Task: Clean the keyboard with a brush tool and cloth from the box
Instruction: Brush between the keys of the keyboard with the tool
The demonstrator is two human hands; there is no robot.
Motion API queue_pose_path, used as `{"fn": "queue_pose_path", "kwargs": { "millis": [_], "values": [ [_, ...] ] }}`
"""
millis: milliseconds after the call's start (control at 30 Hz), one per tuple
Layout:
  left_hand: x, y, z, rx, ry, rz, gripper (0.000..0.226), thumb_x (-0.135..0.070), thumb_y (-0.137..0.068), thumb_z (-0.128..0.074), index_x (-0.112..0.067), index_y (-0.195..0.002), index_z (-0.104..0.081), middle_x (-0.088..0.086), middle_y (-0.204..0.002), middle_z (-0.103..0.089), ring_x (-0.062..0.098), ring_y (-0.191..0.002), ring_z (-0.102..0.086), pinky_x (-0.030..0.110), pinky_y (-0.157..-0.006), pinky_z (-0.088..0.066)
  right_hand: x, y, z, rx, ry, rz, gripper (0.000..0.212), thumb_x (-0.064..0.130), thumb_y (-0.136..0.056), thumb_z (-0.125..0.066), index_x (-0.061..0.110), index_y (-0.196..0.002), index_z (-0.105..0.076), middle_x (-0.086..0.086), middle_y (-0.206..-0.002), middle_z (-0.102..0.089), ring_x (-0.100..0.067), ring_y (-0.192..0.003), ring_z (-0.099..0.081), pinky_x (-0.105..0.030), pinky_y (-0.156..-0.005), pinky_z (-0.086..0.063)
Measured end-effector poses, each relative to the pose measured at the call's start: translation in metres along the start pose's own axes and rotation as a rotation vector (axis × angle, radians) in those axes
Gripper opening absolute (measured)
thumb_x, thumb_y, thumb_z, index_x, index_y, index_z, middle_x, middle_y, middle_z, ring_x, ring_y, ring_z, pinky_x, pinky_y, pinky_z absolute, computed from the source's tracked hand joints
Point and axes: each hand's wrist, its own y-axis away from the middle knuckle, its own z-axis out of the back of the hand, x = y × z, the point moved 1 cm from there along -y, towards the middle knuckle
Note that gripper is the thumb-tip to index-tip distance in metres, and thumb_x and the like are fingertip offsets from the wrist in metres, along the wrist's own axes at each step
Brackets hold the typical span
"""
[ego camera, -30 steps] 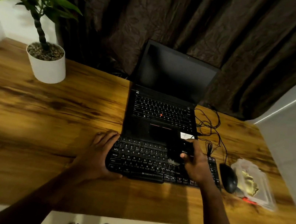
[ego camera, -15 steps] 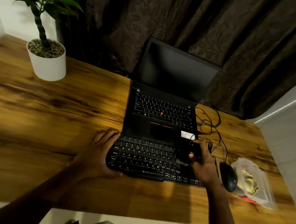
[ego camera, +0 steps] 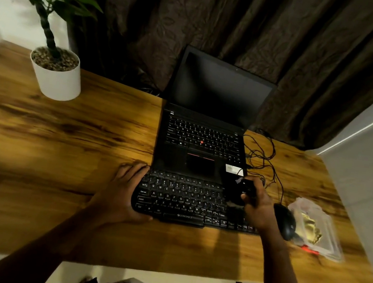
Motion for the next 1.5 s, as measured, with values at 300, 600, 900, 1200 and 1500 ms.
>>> {"fn": "queue_pose_path", "kwargs": {
  "millis": [300,600,900,1200,1500],
  "values": [
    [0.002,-0.001,-0.002,-0.005,0.0,0.005,0.139,-0.086,-0.049,-0.071,-0.022,-0.157,-0.014,-0.008,-0.162,-0.013,0.017,-0.146,-0.009,0.044,-0.119,-0.02,0.005,-0.001,-0.019,0.072,-0.012,0.017,0.051,-0.01,-0.09,-0.056,0.03,-0.121,-0.049,0.005,-0.112,-0.054,-0.014,-0.097,-0.06,-0.025,-0.065,-0.057],
    [0.002,-0.001,-0.001,0.007,0.001,0.01,0.14,-0.086,-0.049,-0.071,-0.022,-0.158,-0.011,-0.008,-0.163,-0.011,0.018,-0.147,-0.004,0.043,-0.119,-0.017,0.001,0.003,0.006,-0.021,0.06,-0.026,0.048,-0.014,-0.09,-0.054,0.007,-0.133,-0.047,0.017,-0.096,-0.05,-0.01,-0.09,-0.053,-0.029,-0.071,-0.054],
    [-0.001,-0.001,0.002,0.011,-0.033,0.012,0.139,-0.088,-0.049,-0.069,-0.023,-0.158,-0.011,-0.01,-0.162,-0.011,0.017,-0.146,-0.008,0.043,-0.117,-0.024,0.012,-0.001,-0.014,0.056,-0.08,-0.016,0.052,-0.016,-0.09,-0.053,0.026,-0.12,-0.05,0.003,-0.111,-0.055,-0.007,-0.097,-0.058,-0.013,-0.063,-0.053],
    [0.003,-0.002,-0.002,0.014,-0.032,0.012,0.141,-0.092,-0.047,-0.065,-0.023,-0.158,-0.012,-0.009,-0.162,-0.013,0.02,-0.147,-0.011,0.047,-0.12,-0.023,0.012,0.001,-0.014,0.04,-0.041,-0.017,0.051,-0.011,-0.09,-0.056,0.031,-0.118,-0.049,0.001,-0.106,-0.06,-0.013,-0.091,-0.063,-0.015,-0.056,-0.052],
    [0.002,-0.001,-0.002,0.001,-0.009,-0.001,0.14,-0.09,-0.048,-0.067,-0.022,-0.158,-0.013,-0.01,-0.161,-0.013,0.018,-0.146,-0.009,0.044,-0.118,-0.023,0.014,-0.001,-0.019,0.094,-0.057,0.032,0.072,-0.015,-0.088,-0.055,0.054,-0.109,-0.051,-0.002,-0.117,-0.057,-0.016,-0.101,-0.06,-0.02,-0.061,-0.055]
  ]
}}
